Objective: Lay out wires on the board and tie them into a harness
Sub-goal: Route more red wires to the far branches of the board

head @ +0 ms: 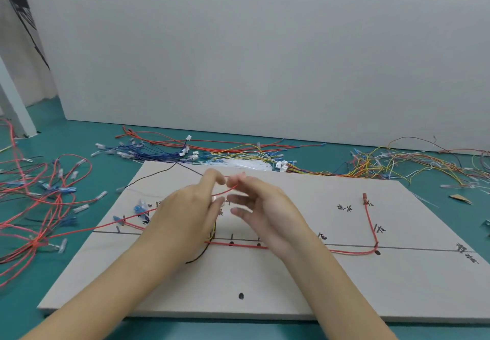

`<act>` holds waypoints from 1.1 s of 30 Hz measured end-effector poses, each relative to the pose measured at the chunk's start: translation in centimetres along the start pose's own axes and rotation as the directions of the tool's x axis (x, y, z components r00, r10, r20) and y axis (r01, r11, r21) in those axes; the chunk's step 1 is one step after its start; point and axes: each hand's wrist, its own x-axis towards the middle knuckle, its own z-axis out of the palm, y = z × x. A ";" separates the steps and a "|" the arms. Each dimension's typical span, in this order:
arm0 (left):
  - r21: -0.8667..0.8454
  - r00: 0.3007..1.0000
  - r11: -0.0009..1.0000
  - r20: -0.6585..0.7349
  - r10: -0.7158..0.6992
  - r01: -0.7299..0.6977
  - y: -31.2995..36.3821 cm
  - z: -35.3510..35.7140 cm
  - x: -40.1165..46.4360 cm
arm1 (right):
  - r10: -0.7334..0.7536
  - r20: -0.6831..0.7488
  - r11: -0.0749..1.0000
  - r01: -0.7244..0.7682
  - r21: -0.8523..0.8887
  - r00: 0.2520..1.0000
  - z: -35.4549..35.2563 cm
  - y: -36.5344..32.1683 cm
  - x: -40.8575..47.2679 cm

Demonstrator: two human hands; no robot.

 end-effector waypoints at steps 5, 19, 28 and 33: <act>0.225 0.974 0.957 0.096 -0.207 0.181 -5.9 -1.9 0.4 | -0.188 -0.064 0.942 0.198 0.270 0.980 -2.8 -3.3 0.5; -0.077 0.951 0.948 0.004 -0.309 0.309 -13.0 -4.5 0.7 | -0.284 -0.170 0.607 0.314 0.730 0.944 -6.6 -5.3 0.6; -0.161 0.983 0.981 -0.131 -0.130 0.108 -7.1 -4.7 2.8 | -0.241 0.181 0.949 0.193 0.249 0.953 -1.4 -2.9 -0.1; -0.142 0.989 0.986 -0.136 0.066 -0.085 -1.9 -4.0 3.1 | -0.209 0.261 0.844 0.308 -0.440 0.943 3.6 0.3 -0.1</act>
